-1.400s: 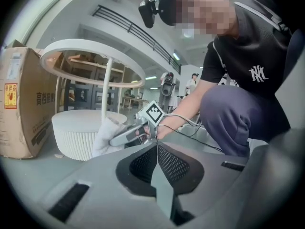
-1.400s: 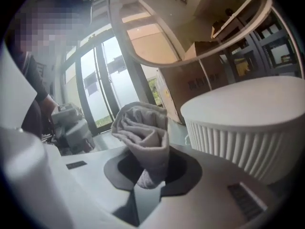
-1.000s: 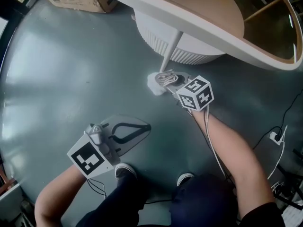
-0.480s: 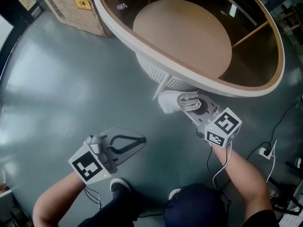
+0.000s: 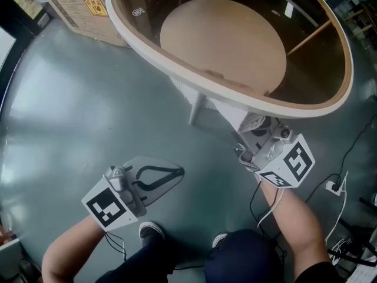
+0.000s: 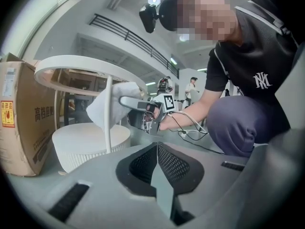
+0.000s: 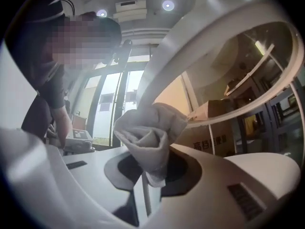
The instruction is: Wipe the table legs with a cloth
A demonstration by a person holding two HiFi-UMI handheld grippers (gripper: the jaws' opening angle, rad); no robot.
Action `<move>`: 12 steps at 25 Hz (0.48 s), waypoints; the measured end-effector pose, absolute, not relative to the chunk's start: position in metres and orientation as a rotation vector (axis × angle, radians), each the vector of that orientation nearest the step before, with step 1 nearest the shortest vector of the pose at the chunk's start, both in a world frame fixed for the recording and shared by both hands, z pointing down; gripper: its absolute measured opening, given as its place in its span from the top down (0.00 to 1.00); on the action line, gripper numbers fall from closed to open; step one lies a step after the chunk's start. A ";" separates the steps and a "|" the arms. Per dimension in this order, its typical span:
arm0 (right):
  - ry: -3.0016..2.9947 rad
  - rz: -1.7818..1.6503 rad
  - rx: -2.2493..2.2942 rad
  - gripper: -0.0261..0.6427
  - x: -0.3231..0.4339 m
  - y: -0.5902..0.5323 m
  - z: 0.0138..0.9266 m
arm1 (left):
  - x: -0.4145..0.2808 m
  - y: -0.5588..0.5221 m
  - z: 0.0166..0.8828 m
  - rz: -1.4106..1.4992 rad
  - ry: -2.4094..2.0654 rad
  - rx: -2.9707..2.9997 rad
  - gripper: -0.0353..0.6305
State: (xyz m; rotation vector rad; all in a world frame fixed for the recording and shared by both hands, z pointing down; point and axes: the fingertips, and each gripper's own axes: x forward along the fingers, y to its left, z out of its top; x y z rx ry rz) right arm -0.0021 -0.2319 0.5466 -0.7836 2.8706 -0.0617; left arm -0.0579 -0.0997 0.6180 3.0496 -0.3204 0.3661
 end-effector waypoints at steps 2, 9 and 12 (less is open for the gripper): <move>2.911 -0.001 -0.705 0.86 -0.012 -0.224 0.547 | -0.058 -0.097 0.623 0.385 -0.315 3.045 0.94; 3.051 0.093 -0.566 0.86 -0.021 -0.207 0.578 | -0.069 -0.099 0.646 0.448 -0.335 3.027 0.94; 3.100 0.002 -0.581 0.86 -0.018 -0.208 0.616 | -0.067 -0.097 0.653 0.440 -0.338 3.000 0.94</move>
